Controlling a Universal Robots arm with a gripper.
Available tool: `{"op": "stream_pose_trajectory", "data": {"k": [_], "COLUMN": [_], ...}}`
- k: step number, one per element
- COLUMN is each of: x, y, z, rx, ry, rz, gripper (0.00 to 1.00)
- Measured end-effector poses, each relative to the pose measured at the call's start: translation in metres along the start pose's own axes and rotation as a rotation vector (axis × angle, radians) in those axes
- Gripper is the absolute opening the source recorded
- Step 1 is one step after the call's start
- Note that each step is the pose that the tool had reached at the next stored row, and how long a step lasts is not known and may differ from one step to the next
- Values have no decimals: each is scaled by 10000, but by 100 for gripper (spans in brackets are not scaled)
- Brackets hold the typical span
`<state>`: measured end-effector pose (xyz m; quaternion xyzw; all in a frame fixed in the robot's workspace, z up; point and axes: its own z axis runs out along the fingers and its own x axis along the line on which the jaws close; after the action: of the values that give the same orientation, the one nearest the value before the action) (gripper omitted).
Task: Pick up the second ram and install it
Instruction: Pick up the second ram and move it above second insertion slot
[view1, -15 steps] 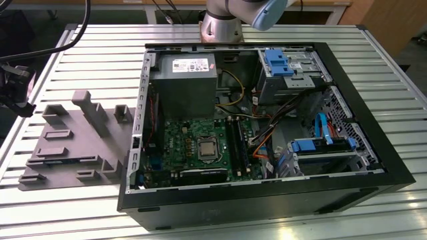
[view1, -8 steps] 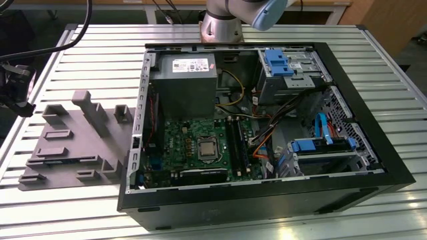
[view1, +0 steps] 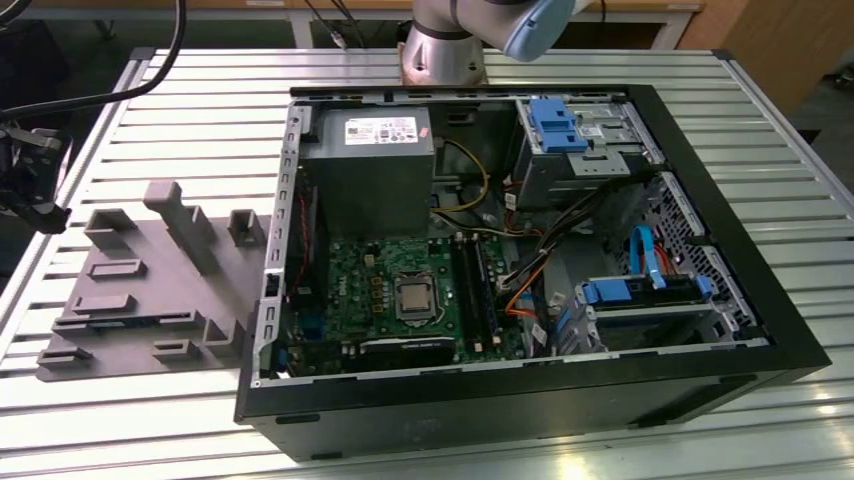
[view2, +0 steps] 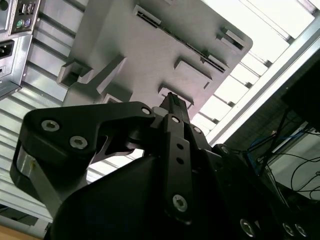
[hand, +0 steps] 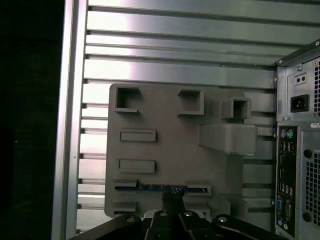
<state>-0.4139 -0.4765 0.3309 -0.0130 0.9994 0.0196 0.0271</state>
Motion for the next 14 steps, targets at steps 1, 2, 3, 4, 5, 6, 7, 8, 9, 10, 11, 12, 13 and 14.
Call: {"op": "stream_pose_trajectory", "data": {"k": [1, 2, 3, 4, 5, 6, 7, 8, 9, 10, 11, 12, 13, 14], "x": [0, 0, 0, 0, 0, 0, 0, 0, 0, 0, 0, 0, 0, 0], "y": [0, 0, 0, 0, 0, 0, 0, 0, 0, 0, 0, 0, 0, 0], "z": [0, 0, 0, 0, 0, 0, 0, 1, 1, 0, 0, 0, 1, 1], "rx": [-3, -6, -8, -10, -13, -16, -19, -22, -25, -28, -30, -33, -37, -39], "ry": [2, 4, 6, 7, 9, 11, 13, 15, 17, 20, 22, 24, 26, 28], "rz": [-51, -100, -148, -196, -243, -293, -347, -400, -454, -510, -563, -617, -678, -735], "gripper": [11, 11, 11, 11, 11, 11, 11, 11, 11, 11, 11, 11, 11, 11]}}
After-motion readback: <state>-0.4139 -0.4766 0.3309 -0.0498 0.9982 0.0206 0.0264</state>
